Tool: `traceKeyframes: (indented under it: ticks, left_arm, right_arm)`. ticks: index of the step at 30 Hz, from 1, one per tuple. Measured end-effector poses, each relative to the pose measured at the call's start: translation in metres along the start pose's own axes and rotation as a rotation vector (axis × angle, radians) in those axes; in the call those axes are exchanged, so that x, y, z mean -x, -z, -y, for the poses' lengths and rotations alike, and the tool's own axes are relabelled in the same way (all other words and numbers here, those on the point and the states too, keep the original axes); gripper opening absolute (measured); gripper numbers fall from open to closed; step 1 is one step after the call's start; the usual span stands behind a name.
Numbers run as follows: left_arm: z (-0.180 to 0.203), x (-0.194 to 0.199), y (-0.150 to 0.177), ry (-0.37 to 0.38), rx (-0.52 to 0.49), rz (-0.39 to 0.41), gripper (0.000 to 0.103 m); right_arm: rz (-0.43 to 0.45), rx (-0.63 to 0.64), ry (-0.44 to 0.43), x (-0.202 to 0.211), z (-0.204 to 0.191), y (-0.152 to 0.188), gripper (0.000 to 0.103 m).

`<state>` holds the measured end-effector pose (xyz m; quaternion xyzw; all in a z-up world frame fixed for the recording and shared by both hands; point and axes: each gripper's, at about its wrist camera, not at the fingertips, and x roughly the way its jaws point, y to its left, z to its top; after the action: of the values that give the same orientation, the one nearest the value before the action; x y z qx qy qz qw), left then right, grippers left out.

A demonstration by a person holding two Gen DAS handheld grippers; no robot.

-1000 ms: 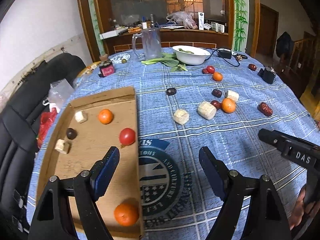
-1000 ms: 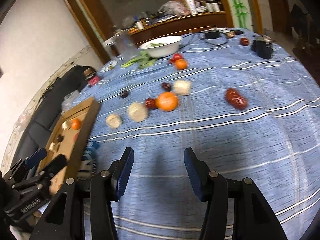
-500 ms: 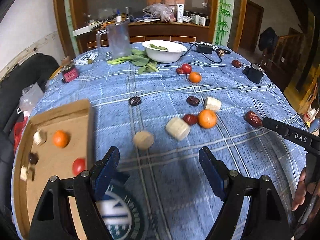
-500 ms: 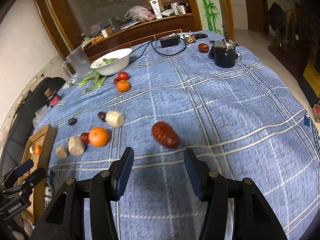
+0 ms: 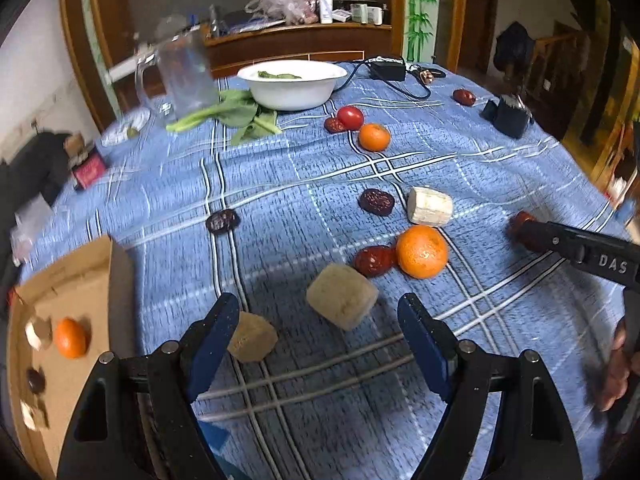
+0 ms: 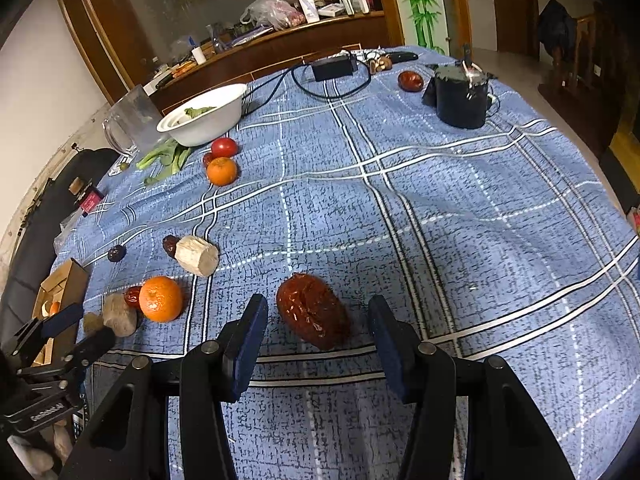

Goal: Organize fruits
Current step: 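Grasp a white cylindrical piece with the left tool while the right tool grasps a red date, then carry the white piece and red date over the cardboard box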

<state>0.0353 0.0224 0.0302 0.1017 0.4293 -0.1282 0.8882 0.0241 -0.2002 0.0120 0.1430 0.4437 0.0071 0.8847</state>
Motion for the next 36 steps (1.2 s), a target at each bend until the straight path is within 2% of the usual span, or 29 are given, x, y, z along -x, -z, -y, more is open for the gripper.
traceKeyframes:
  ticks: [5,7,8,9,10,12,15,18,28,36]
  left_arm:
    - [0.008,-0.005,-0.002,-0.019,-0.055,0.011,0.080]
    - [0.012,-0.007,-0.001,-0.073,-0.090,0.015,0.064]
    - [0.014,-0.007,-0.001,-0.083,-0.105,0.020,0.061]
    - [0.016,-0.006,0.000,-0.070,-0.117,0.025,0.051]
    - [0.018,-0.004,0.000,-0.061,-0.126,0.028,0.035]
    - [0.022,-0.003,0.000,-0.063,-0.136,0.025,0.034]
    - [0.019,-0.001,0.000,-0.046,-0.119,0.027,0.034]
    - [0.016,0.007,0.001,0.001,-0.074,0.025,0.034]
    - [0.007,0.059,0.022,0.079,0.012,0.096,0.034]
    - [0.004,0.089,0.038,0.080,0.034,0.134,0.034]
  right_arm:
    - [0.010,0.022,0.011,-0.002,-0.003,0.001,0.055]
    - [0.016,0.033,0.020,-0.003,-0.004,0.002,0.055]
    - [0.018,0.039,0.024,-0.003,-0.005,0.002,0.055]
    - [0.021,0.044,0.029,-0.003,-0.006,0.003,0.055]
    - [0.024,0.050,0.034,-0.003,-0.007,0.003,0.055]
    - [0.027,0.070,0.051,-0.003,-0.010,0.005,0.055]
    - [0.030,0.088,0.057,-0.002,-0.013,0.007,0.038]
    - [0.034,0.069,0.017,0.000,-0.011,0.008,0.038]
    - [0.093,0.079,-0.034,0.027,-0.021,0.018,0.038]
    - [0.106,0.095,-0.057,0.047,-0.035,0.035,0.039]
